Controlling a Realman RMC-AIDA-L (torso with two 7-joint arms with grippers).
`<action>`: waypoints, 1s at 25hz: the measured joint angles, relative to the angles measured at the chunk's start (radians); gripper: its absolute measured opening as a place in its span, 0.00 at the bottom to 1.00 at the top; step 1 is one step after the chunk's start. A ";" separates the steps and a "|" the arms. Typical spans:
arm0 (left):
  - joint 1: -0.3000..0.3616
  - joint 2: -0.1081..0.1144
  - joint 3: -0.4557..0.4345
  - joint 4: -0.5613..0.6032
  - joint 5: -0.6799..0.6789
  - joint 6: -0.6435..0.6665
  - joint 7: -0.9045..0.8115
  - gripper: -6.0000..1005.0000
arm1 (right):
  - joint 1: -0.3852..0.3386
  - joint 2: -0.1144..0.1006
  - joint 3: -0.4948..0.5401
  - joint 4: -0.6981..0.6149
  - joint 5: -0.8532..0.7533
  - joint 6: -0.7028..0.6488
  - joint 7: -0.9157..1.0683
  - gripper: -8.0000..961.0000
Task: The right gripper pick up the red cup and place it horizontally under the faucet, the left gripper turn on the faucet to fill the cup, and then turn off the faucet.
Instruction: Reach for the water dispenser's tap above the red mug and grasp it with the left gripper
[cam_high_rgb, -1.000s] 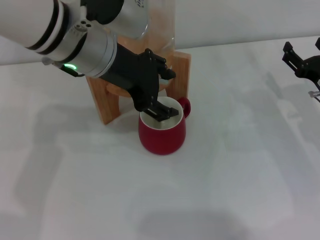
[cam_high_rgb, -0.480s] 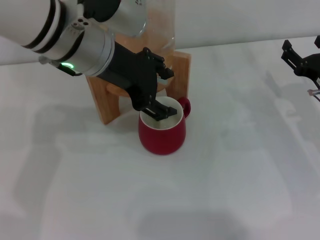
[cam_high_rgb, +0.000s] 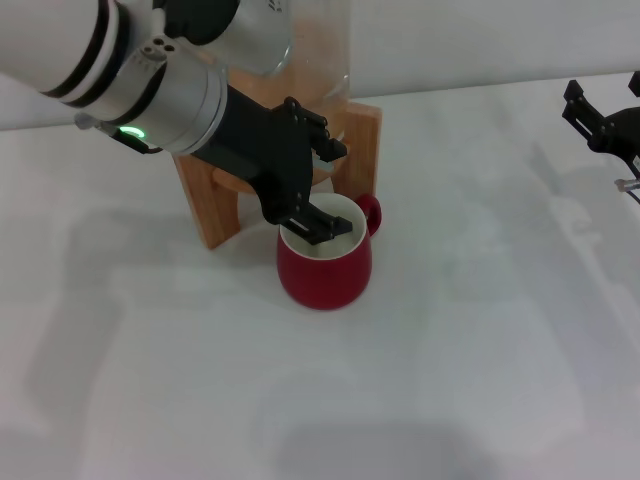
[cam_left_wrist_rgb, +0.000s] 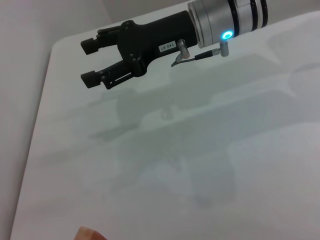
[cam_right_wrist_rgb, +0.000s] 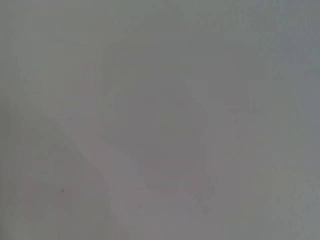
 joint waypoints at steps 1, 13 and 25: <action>0.000 0.000 0.000 0.001 0.000 0.000 0.000 0.81 | 0.000 0.000 0.000 0.000 0.000 0.000 0.000 0.91; 0.001 0.000 0.000 0.010 0.000 -0.010 -0.006 0.81 | 0.000 0.000 0.002 0.000 0.001 0.000 -0.003 0.91; 0.011 0.001 0.000 0.043 0.009 -0.012 -0.012 0.81 | 0.000 0.000 0.001 0.000 0.001 0.000 -0.003 0.91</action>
